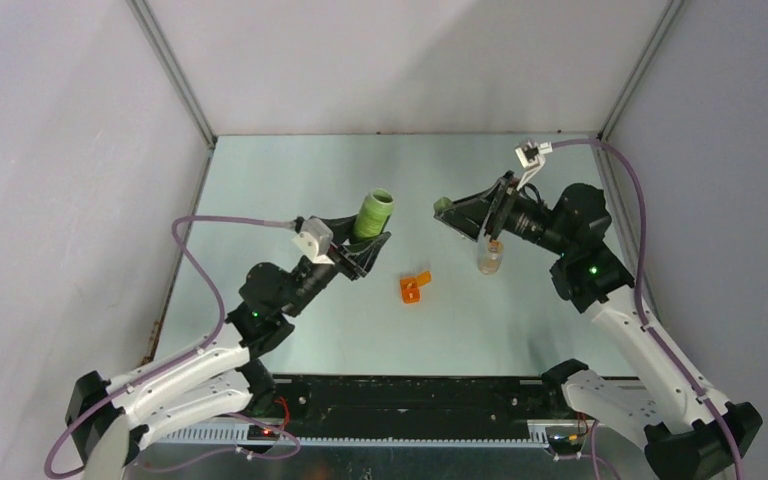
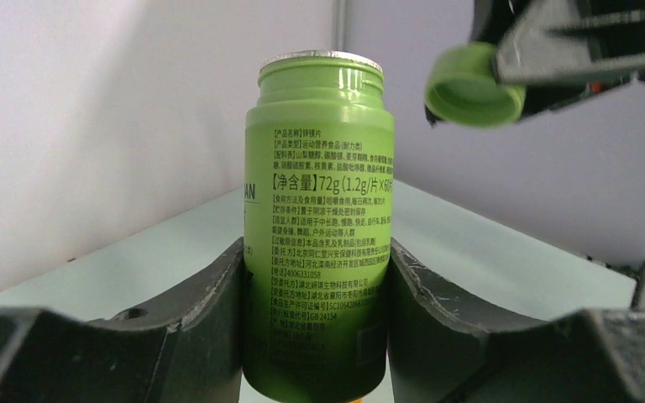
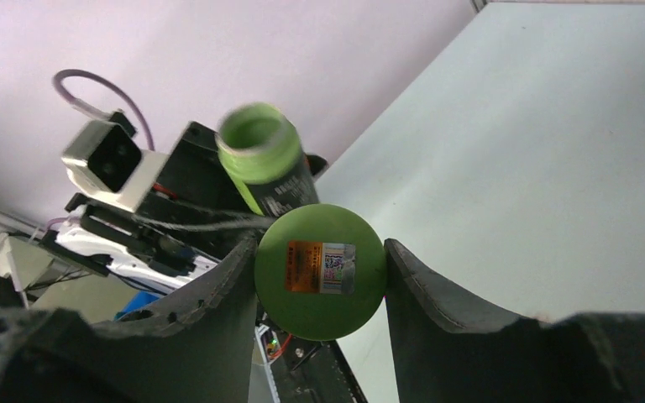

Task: Sort the pills into containers

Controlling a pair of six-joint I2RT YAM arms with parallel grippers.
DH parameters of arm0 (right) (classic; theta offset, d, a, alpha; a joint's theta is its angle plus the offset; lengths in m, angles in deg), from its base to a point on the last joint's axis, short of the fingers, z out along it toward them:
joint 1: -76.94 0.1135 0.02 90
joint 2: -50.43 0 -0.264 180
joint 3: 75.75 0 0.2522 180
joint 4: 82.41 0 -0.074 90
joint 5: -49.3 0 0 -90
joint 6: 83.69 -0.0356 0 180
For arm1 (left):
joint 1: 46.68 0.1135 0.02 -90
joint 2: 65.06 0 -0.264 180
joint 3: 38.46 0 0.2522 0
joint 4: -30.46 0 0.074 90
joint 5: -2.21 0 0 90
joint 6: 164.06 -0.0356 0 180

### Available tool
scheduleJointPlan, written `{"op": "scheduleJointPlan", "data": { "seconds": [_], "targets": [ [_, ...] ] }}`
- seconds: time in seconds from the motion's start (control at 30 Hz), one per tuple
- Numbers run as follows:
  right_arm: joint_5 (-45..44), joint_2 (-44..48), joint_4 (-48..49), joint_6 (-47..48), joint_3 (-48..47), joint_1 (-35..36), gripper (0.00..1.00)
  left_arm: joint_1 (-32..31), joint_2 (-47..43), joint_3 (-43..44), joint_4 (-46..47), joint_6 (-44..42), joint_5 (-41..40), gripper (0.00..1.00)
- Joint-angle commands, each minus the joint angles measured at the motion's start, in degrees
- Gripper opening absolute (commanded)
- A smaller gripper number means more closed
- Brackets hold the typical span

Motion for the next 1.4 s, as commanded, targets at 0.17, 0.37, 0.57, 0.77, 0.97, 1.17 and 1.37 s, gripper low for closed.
{"op": "scheduleJointPlan", "data": {
  "seconds": [0.17,0.37,0.57,0.77,0.97,1.17,1.37],
  "targets": [
    [10.0,-3.4,-1.5,2.7,-9.1,1.2,0.13,-0.3,1.7,5.1,-4.9,-1.3,13.8,0.00],
    [6.4,-4.3,-7.3,9.8,-10.7,5.9,0.15,-0.2,2.6,8.1,-8.6,-1.3,20.2,0.00],
    [6.5,-5.2,-7.0,10.9,-10.8,7.1,0.15,-0.3,3.1,9.1,-10.1,-0.9,22.3,0.00],
    [6.6,-5.8,-5.9,10.6,-10.7,8.0,0.15,-0.3,4.4,10.3,-11.1,-0.4,23.9,0.00],
    [6.7,-6.3,-7.1,11.3,-10.8,8.9,0.15,-0.3,4.4,10.5,-10.5,-0.1,23.8,0.00],
    [6.7,-5.9,-11.2,14.1,-10.8,9.5,0.15,-0.2,3.6,10.5,-10.8,-0.5,23.1,0.00],
    [5.1,-6.3,-13.7,17.5,-10.8,9.9,0.15,-0.3,3.1,10.8,-10.7,-0.2,24.8,0.00]
  ]
}}
